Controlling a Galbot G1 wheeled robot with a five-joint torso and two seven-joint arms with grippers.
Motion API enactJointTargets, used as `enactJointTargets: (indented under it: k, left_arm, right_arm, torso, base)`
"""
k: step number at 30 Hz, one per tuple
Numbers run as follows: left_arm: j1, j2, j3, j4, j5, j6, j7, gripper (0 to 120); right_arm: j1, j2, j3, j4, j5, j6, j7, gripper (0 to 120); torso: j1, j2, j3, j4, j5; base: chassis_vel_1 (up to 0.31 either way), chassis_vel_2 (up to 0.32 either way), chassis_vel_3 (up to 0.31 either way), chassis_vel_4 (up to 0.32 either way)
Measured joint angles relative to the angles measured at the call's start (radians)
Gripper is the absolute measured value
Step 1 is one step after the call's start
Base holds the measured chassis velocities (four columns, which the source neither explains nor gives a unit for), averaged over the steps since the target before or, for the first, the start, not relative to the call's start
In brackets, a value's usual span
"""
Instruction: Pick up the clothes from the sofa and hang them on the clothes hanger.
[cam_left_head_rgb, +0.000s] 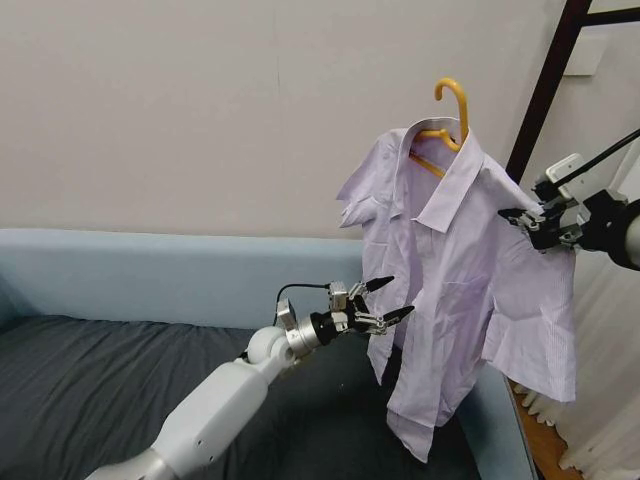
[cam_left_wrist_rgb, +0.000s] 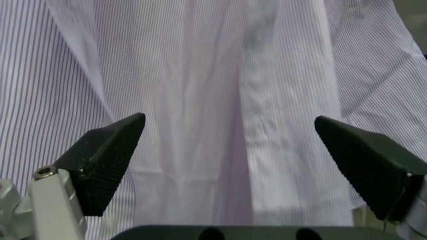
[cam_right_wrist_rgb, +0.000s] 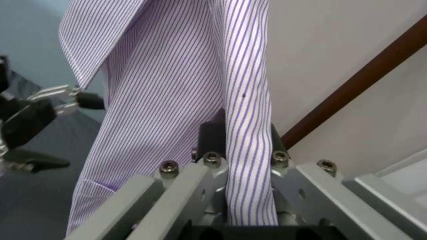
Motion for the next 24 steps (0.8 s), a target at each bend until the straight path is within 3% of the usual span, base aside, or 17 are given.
enactJointTargets:
  k: [1,3,4,7,13,16,20,24]
  left_arm:
    - [-0.042,-0.018,-0.001,0.052,-0.007,0.009,0.047,100]
    - [-0.056,-0.024,-0.003,0.07,-0.008,0.012,0.062,100]
    - [-0.104,-0.049,-0.009,0.146,-0.01,0.029,0.136,100]
    - [-0.15,-0.082,-0.017,0.247,0.014,0.062,0.285,98]
    - [-0.162,-0.115,-0.042,0.322,0.072,0.123,0.468,90]
    - [-0.162,-0.131,-0.048,0.338,0.106,0.137,0.51,84]
    - [-0.165,-0.176,-0.051,0.374,0.142,0.131,0.508,64]
    - [-0.17,-0.196,-0.057,0.392,0.151,0.123,0.502,55]
  right_arm:
    - [-0.001,-0.001,0.0,0.004,0.007,-0.001,-0.001,1]
    - [-0.001,-0.001,0.0,0.005,0.009,-0.002,-0.001,1]
    - [-0.006,0.001,0.0,0.008,0.007,-0.002,-0.008,1]
    - [-0.012,0.007,-0.007,0.003,-0.016,0.002,-0.022,1]
    - [-0.016,0.011,-0.008,-0.006,-0.031,0.006,-0.032,1]
    - [-0.017,0.014,-0.006,-0.005,-0.034,0.007,-0.034,1]
    - [-0.017,0.022,-0.006,-0.001,-0.036,0.01,-0.037,1]
    - [-0.016,0.024,-0.006,0.003,-0.036,0.012,-0.039,1]
  torso:
    - [0.0,0.0,0.0,0.0,0.0]
    - [0.0,0.0,0.0,0.0,0.0001]
    - [0.0,0.0,0.0,0.0001,0.0001]
    - [0.0,0.0,0.0,-0.0001,0.0001]
    - [0.0,0.0,0.0,0.0003,-0.0001]
    - [0.0,0.0,0.0,0.0002,0.0]
    - [0.0,0.0,0.0,-0.0001,0.0]
    - [0.0,0.0,0.0,-0.0002,0.0]
  base:
    - [0.0,0.0,0.0,0.0]
    - [0.0,0.0,0.0,0.0]
    - [0.0,0.0,0.0,0.0]
    - [0.0,0.0,0.0,0.0]
    - [0.0,0.0,0.0,0.0]
    - [0.0,0.0,0.0,0.0]
    - [0.0,0.0,0.0,0.0]
    - [0.0,0.0,0.0,0.0]
